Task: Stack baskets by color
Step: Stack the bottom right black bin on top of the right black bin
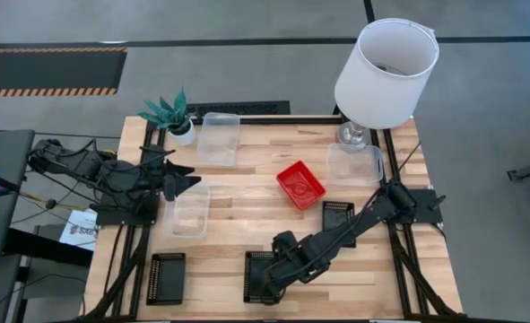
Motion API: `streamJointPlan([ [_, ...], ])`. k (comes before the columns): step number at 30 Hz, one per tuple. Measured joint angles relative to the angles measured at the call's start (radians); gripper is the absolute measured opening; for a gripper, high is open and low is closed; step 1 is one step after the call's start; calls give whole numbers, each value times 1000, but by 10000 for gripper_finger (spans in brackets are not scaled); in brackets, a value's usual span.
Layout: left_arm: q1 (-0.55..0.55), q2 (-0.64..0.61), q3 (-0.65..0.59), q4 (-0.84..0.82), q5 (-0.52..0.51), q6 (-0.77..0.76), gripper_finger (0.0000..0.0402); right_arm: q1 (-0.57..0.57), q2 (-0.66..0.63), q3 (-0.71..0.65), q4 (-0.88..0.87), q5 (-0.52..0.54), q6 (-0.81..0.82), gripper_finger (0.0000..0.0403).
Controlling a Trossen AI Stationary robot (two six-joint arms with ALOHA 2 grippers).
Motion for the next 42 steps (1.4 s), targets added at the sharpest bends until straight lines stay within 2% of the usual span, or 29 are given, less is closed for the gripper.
streamJointPlan([
  [13, 0, 0, 0, -2, 12, 4, 322, -18, 99, -1, 45, -25, -23, 207],
  [22, 0, 0, 0, -4, 14, 6, 322, -24, 166, -1, 95, -99, -60, 203],
  [27, 0, 0, 0, -4, 13, 5, 322, -24, 173, -1, 95, -106, -63, 154],
  [35, 0, 0, 0, -5, 14, 1, 322, -31, 173, 0, 91, -112, -80, 16],
  [42, 0, 0, 0, -5, 14, 2, 322, -40, 149, 0, 83, -127, -79, 11],
])
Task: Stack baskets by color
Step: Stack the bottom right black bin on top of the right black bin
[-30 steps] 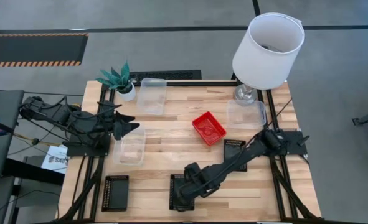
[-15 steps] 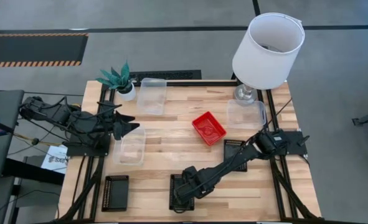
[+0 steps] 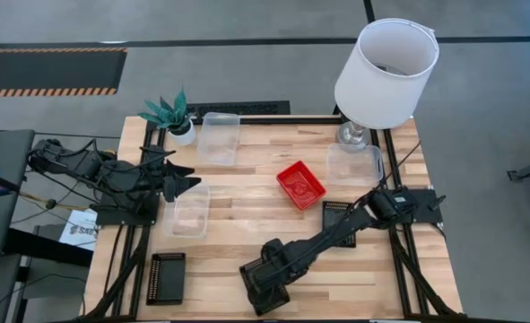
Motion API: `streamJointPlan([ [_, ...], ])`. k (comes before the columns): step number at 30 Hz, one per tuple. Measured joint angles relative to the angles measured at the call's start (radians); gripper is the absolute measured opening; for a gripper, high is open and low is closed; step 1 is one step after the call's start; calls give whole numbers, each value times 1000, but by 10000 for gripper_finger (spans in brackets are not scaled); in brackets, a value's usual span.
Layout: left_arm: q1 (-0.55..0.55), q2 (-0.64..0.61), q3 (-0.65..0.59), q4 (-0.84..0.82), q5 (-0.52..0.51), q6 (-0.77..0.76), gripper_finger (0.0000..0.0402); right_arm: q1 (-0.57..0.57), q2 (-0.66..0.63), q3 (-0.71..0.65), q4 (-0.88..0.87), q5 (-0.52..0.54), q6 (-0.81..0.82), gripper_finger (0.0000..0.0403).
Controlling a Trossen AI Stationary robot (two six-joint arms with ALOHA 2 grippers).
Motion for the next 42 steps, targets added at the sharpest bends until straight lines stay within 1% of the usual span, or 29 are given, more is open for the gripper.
streamJointPlan([
  [3, 0, 0, 0, 0, 0, 0, 322, -2, -52, 0, -58, 20, -7, 9],
  [7, 0, 0, 0, 1, 0, 0, 322, -7, -142, 0, -185, 56, -14, 5],
  [12, 0, 0, 0, 1, 0, 0, 322, -8, -283, 0, -415, 125, 7, 3],
  [14, 0, 0, 0, 1, 0, 0, 322, -6, -338, 0, -524, 157, 44, 3],
  [15, 0, 0, 0, 1, 0, 0, 322, -1, -361, -3, -540, 175, 58, 3],
  [18, 0, 0, 0, 0, 0, 0, 322, 10, -476, -83, -526, 273, 106, 3],
  [19, 0, -1, 0, 0, -1, -1, 322, 10, -506, -109, -533, 284, 135, 3],
  [22, 0, 0, 0, -3, 0, -4, 322, 22, -599, -247, -527, 285, 229, 3],
  [26, 0, 0, 0, -6, 0, -18, 322, 56, -694, -390, -527, 281, 353, 2],
  [33, 0, 0, 0, -5, -6, -19, 322, 109, -833, -583, -527, 278, 510, 3],
  [37, 0, 0, 0, -5, -8, -20, 322, 130, -899, -682, -498, 279, 545, 3],
  [42, 0, 0, 0, -5, -10, -21, 322, 137, -950, -798, -379, 280, 543, 3],
])
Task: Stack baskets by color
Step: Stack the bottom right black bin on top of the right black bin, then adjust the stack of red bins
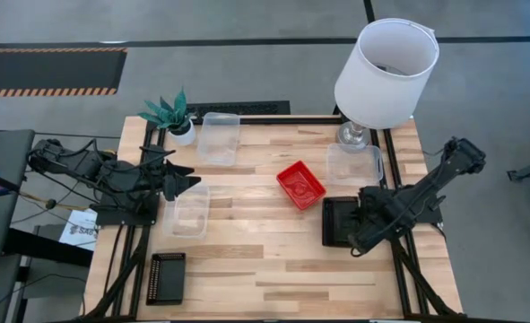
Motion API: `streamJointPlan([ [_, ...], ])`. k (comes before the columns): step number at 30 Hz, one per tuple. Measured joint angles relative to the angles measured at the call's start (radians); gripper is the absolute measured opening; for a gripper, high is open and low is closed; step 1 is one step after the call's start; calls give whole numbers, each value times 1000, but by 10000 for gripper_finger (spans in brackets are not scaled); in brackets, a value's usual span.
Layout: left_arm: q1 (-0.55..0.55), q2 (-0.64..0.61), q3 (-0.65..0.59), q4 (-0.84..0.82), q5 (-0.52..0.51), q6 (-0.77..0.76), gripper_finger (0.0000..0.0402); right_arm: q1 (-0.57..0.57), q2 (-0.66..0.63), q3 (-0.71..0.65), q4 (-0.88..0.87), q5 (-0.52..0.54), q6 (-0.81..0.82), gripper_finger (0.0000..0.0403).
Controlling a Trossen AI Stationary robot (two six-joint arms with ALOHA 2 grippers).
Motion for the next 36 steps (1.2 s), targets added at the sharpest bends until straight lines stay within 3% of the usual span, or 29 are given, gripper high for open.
streamJointPlan([
  [10, 0, 0, 0, 0, -7, -6, 322, 0, -10, -156, 178, -1, 1, 10],
  [16, 0, 0, 0, 0, -7, -8, 322, -4, 4, -187, 198, -46, 4, 25],
  [26, 0, 0, 0, 0, -7, -7, 322, -12, -23, -182, 194, -84, 4, 148],
  [32, 0, 0, 0, 0, -3, -6, 322, -34, -64, -32, 111, 101, -17, 186],
  [36, 0, 0, 0, 0, -4, -1, 322, -168, -49, 53, 130, 133, -255, 183],
])
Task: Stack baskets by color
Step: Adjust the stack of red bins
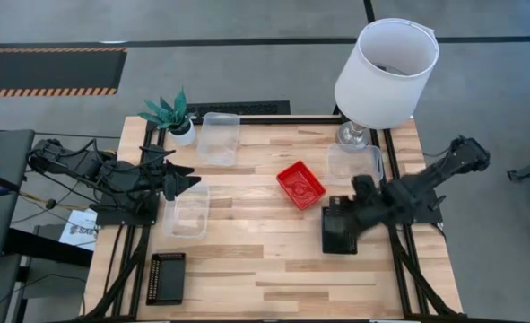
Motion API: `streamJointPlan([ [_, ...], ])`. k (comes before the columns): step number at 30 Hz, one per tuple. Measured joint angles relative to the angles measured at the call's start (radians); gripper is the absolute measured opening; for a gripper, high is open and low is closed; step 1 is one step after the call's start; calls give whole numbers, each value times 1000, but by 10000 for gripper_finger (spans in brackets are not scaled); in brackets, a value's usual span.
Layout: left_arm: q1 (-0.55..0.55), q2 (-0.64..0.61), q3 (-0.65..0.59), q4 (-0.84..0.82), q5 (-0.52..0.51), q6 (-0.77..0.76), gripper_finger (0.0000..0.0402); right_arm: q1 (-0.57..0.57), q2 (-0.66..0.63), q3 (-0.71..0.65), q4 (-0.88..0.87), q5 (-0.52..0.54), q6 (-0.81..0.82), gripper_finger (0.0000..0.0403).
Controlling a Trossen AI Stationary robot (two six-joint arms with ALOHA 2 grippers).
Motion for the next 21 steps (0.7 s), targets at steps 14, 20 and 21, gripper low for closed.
streamJointPlan([
  [14, 0, 0, 0, -11, -2, 5, 322, -425, 335, 43, 396, -339, -938, 179],
  [20, 0, 0, 0, -30, -3, 5, 322, -457, 405, 43, 481, -400, -1008, 219],
  [21, 0, 0, 0, -31, -3, 5, 322, -461, 405, 43, 486, -404, -1010, 227],
])
